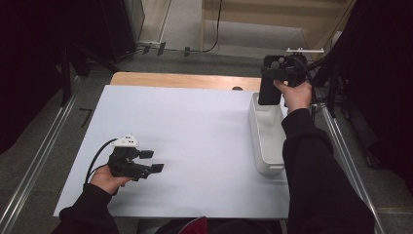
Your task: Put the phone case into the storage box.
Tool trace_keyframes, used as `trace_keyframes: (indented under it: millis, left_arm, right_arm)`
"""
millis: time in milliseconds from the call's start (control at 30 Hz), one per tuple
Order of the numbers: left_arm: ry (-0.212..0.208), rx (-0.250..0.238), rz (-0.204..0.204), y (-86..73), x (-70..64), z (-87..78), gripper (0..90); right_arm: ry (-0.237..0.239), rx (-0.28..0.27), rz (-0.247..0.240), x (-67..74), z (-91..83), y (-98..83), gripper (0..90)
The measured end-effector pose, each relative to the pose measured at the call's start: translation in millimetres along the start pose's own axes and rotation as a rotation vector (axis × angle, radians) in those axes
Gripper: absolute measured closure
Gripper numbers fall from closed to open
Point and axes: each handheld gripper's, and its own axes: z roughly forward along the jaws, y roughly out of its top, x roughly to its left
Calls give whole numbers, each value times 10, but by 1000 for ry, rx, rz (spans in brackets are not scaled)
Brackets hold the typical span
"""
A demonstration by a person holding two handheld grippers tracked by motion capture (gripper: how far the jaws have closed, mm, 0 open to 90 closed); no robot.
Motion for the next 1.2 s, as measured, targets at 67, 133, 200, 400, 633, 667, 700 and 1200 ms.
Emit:
trace_keyframes:
  millis: [67, 133, 200, 400, 633, 667, 700, 1200]
  left_arm:
    - [0, 0, 0, 0, 0, 0, 279]
    - [-1, -3, -4, 1, 0, -1, 279]
    - [3, 0, -3, -1, 4, -1, 279]
    - [5, -2, -4, -2, 9, -3, 279]
    - [1, -6, -4, -4, 13, 2, 279]
    - [2, -7, -3, -5, 15, 1, 279]
    - [2, -7, -4, -4, 15, 1, 279]
    - [-2, -9, -2, -3, 17, -1, 279]
  right_arm:
    - [-1, -7, 19, -20, 30, -1, 128]
    - [-14, -14, 19, -35, 61, -2, 128]
    - [-25, -11, 23, -47, 93, -8, 128]
    - [-36, -19, 24, -49, 184, -26, 128]
    - [-38, -25, 37, -50, 238, -26, 128]
    - [-39, -27, 35, -54, 244, -27, 128]
    - [-40, -31, 37, -56, 252, -29, 128]
    - [-34, -19, 35, -73, 336, -108, 127]
